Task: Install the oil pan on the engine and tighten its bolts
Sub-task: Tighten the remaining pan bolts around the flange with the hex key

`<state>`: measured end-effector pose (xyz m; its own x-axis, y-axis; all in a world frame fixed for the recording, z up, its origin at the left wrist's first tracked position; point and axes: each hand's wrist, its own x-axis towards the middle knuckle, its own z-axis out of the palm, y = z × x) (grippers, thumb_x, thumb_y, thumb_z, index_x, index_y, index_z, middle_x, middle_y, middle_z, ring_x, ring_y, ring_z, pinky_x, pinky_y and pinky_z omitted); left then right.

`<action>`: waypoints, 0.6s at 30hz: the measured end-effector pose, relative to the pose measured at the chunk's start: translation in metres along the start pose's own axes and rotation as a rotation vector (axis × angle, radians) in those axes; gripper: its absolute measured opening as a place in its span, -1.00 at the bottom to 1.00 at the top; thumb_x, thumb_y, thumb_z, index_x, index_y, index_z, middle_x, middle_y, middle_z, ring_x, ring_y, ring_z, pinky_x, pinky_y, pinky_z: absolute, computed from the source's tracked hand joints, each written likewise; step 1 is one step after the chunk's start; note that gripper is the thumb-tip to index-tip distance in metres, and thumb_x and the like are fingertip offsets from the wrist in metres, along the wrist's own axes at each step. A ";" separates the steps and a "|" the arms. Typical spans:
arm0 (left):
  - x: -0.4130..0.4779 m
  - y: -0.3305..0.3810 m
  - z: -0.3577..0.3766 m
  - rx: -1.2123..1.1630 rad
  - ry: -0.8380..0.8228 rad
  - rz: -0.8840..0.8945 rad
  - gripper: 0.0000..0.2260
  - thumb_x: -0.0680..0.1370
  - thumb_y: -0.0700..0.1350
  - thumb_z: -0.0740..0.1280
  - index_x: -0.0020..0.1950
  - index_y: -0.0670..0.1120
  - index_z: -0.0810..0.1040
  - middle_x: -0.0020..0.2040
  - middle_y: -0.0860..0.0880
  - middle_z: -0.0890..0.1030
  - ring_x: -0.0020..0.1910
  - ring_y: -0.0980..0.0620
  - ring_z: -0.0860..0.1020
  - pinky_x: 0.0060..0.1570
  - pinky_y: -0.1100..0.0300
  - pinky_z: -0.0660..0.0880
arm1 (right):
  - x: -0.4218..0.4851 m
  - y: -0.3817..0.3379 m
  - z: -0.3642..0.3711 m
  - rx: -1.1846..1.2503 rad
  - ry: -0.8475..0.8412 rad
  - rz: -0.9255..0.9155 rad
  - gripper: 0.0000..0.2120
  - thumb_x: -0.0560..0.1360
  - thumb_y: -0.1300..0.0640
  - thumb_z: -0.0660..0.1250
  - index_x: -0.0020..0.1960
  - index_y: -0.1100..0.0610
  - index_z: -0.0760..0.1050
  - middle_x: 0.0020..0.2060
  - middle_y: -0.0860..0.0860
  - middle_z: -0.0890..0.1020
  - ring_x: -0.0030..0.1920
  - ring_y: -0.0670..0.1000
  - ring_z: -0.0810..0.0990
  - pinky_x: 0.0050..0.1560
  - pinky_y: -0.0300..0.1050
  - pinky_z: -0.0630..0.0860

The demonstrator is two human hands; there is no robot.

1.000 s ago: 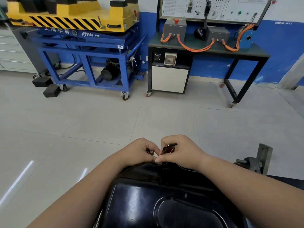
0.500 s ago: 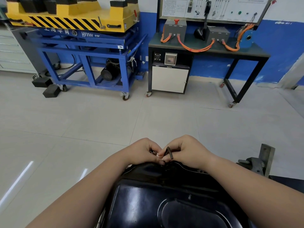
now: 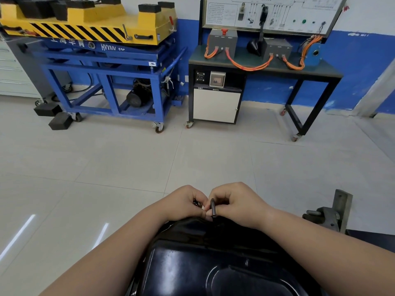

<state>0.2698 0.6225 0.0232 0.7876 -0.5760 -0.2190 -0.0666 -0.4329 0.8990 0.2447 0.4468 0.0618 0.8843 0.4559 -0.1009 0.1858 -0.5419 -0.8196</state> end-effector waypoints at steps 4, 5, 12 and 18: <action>-0.001 -0.004 0.001 -0.057 -0.019 0.014 -0.69 0.39 -0.26 0.46 -0.42 0.14 0.61 -0.46 0.11 0.46 -0.41 0.18 0.37 -0.32 0.29 0.31 | -0.007 -0.003 -0.007 0.051 -0.109 0.020 -0.85 0.39 0.29 0.45 -0.04 0.17 0.62 -0.12 0.15 0.68 -0.13 0.05 0.65 0.11 0.05 0.55; -0.001 -0.004 0.001 -0.073 -0.025 0.021 -0.65 0.40 -0.29 0.44 -0.44 0.14 0.60 -0.50 0.15 0.46 -0.44 0.24 0.37 -0.35 0.36 0.31 | -0.010 -0.004 -0.009 0.102 -0.136 0.033 -0.79 0.39 0.28 0.45 0.02 0.16 0.60 -0.07 0.15 0.67 -0.12 0.00 0.64 0.13 0.01 0.55; -0.001 -0.002 0.000 -0.049 -0.039 0.039 -0.65 0.40 -0.27 0.43 -0.42 0.18 0.60 -0.49 0.19 0.50 -0.43 0.29 0.40 -0.33 0.42 0.33 | -0.014 -0.015 -0.017 0.275 -0.137 -0.006 -0.78 0.35 0.31 0.47 -0.07 0.07 0.59 -0.09 0.22 0.65 -0.19 0.03 0.58 0.00 0.02 0.53; -0.002 -0.001 0.000 -0.026 -0.018 0.033 -0.69 0.39 -0.26 0.45 -0.41 0.15 0.61 -0.38 -0.09 0.47 -0.33 0.04 0.37 -0.26 0.19 0.29 | -0.007 -0.016 -0.011 0.233 -0.165 -0.003 -0.78 0.15 0.13 0.56 -0.26 -0.01 0.57 -0.29 0.11 0.63 -0.28 0.00 0.56 -0.13 -0.03 0.50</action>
<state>0.2685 0.6240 0.0224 0.7741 -0.6020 -0.1958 -0.0763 -0.3959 0.9151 0.2405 0.4448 0.0815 0.7986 0.5765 -0.1728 0.0681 -0.3718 -0.9258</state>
